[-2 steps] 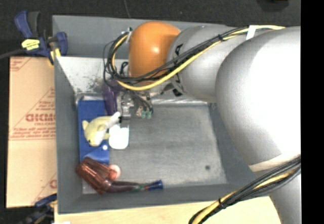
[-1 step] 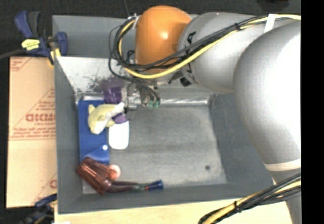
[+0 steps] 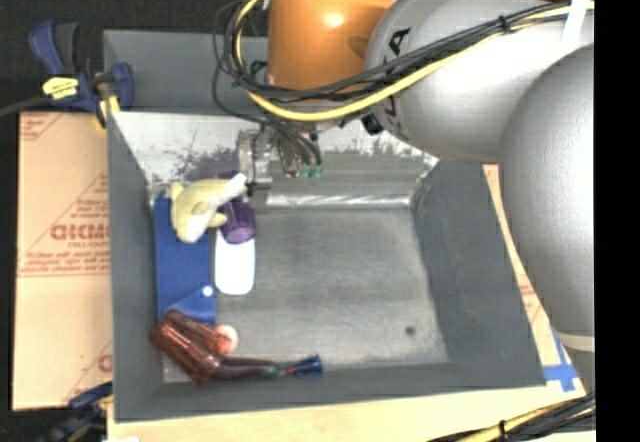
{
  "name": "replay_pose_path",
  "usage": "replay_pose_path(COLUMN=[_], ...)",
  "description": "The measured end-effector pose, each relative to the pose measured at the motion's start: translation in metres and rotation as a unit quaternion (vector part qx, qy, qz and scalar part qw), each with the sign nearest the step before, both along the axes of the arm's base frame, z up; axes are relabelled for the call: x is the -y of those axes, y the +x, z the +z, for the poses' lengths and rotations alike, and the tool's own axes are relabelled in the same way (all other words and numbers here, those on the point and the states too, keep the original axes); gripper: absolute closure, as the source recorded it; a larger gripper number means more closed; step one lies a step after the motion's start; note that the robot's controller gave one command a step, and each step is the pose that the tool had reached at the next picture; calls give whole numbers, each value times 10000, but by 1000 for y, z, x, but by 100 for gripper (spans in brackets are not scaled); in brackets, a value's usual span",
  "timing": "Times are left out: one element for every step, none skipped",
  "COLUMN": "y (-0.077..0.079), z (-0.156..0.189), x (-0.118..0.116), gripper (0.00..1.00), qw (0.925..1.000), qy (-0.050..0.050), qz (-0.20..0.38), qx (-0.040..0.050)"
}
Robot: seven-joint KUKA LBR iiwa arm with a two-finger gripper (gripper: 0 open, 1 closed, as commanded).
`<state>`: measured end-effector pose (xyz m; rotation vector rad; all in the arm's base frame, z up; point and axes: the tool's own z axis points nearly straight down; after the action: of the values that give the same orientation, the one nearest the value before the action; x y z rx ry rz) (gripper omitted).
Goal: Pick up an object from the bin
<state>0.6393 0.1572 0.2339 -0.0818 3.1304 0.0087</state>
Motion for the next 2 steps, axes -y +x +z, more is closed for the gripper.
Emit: replay_pose_path(y=[-30, -51], z=[-67, -65], x=[17, 31], gripper=[100, 100], qw=[10000, 10000], qy=[10, -5], qz=[-85, 40], qx=[27, -1])
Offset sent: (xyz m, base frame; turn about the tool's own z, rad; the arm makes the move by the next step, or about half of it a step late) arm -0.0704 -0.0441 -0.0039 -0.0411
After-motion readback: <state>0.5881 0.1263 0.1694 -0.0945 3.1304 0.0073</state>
